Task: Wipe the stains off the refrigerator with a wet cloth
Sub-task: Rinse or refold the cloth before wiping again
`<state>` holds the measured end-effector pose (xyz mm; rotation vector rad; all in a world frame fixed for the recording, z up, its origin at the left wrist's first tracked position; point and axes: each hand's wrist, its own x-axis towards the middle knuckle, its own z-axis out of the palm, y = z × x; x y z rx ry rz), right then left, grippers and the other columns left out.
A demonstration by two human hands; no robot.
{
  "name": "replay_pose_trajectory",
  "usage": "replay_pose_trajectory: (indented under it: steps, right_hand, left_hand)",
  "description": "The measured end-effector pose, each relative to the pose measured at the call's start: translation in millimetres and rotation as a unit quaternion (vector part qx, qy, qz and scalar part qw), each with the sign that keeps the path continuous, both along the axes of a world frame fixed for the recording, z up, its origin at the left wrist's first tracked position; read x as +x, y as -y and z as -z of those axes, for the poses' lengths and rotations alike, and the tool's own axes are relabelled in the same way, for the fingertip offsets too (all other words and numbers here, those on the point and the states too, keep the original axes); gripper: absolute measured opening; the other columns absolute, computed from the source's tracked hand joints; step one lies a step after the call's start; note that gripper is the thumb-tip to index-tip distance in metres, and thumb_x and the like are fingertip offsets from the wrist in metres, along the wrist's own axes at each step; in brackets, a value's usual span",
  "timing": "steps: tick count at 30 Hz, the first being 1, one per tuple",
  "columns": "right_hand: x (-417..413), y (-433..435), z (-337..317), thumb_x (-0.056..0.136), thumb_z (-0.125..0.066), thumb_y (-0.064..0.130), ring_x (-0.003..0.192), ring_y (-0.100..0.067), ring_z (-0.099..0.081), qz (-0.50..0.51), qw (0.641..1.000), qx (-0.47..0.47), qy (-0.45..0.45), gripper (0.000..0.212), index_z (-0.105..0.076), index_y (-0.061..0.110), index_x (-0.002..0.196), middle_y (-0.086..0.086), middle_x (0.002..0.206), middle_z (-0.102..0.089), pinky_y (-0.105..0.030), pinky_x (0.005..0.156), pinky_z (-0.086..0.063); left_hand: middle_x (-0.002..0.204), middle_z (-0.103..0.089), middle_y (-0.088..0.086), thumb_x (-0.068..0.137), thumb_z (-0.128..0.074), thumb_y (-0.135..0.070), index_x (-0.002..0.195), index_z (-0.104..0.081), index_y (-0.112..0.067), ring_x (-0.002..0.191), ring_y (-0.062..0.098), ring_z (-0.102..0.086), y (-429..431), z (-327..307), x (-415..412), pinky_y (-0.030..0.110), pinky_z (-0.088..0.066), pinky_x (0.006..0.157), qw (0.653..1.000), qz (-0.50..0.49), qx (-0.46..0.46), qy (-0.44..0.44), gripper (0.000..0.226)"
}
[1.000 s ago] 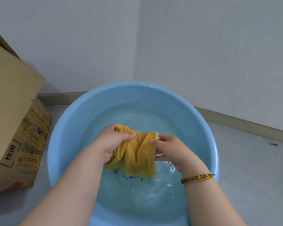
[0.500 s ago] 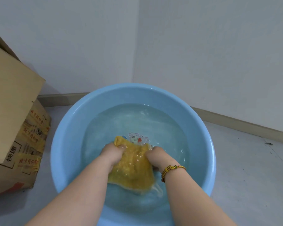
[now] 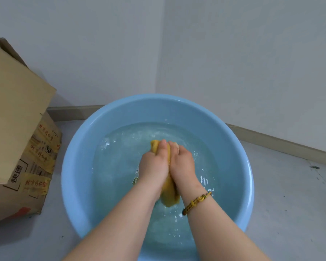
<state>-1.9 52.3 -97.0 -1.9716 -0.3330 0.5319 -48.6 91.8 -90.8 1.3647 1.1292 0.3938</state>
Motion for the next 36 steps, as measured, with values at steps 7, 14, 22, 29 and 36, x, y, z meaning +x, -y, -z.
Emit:
replay_pose_trajectory:
  steps: [7, 14, 22, 29, 36]
  right_hand:
    - [-10.4, -3.0, -14.7, 0.093, -0.047, 0.029, 0.068, -0.018, -0.044, -0.062, 0.996, -0.035, 0.045, 0.035, -0.041, 0.018, 0.061, 0.005, 0.059, -0.043, -0.025, 0.060, -0.030]
    - [17.1, 10.1, -22.3, 0.092, -0.051, 0.030, 0.087, -0.030, -0.061, 0.124, 0.964, 0.081, -0.219, 0.036, -0.059, -0.005, 0.095, -0.016, 0.095, -0.066, -0.035, 0.075, -0.049]
    - [0.6, 14.9, -44.1, 0.089, -0.053, 0.020, 0.061, -0.014, -0.042, -0.002, 0.998, 0.046, 0.045, 0.016, -0.055, 0.012, 0.075, 0.000, 0.066, -0.048, -0.022, 0.058, -0.037]
    - [-35.1, 8.5, -33.9, 0.077, -0.046, -0.003, 0.094, -0.013, -0.045, -0.263, 0.938, 0.025, 0.223, 0.046, -0.055, 0.011, 0.120, -0.008, 0.112, -0.053, -0.019, 0.077, -0.037]
    - [-25.6, 13.0, -36.7, 0.069, -0.077, 0.033, 0.138, -0.006, -0.017, -0.192, 0.959, -0.043, 0.202, 0.107, -0.004, 0.022, 0.146, 0.017, 0.141, -0.026, -0.023, 0.113, -0.017]
  left_hand:
    - [0.070, -0.058, 0.004, 0.093, -0.045, -0.036, 0.067, -0.055, -0.012, 0.077, 0.024, -0.057, -13.4, -2.3, -3.5, 0.029, -0.042, 0.070, 0.993, -0.051, -0.087, 0.067, 0.036]
    - [0.081, -0.064, 0.005, 0.092, -0.045, -0.042, 0.076, -0.058, -0.015, 0.080, 0.022, -0.062, -22.3, -15.8, -6.8, 0.034, -0.049, 0.080, 0.985, 0.011, -0.122, 0.118, 0.033]
    - [0.086, -0.071, -0.003, 0.082, -0.045, -0.051, 0.089, -0.065, -0.018, 0.080, 0.006, -0.066, -17.6, -26.1, -11.3, 0.024, -0.051, 0.074, 0.963, 0.149, -0.144, 0.173, 0.040]
    - [0.068, -0.064, 0.000, 0.086, -0.059, -0.028, 0.073, -0.058, -0.015, 0.049, 0.005, -0.061, -33.3, -25.2, -10.5, 0.015, -0.050, 0.050, 0.962, -0.090, -0.138, 0.218, 0.018]
    - [0.070, -0.064, -0.003, 0.092, -0.042, -0.042, 0.075, -0.057, -0.017, 0.059, 0.005, -0.061, -43.3, -42.2, -8.5, 0.023, -0.050, 0.061, 0.954, -0.105, -0.106, 0.262, 0.034]
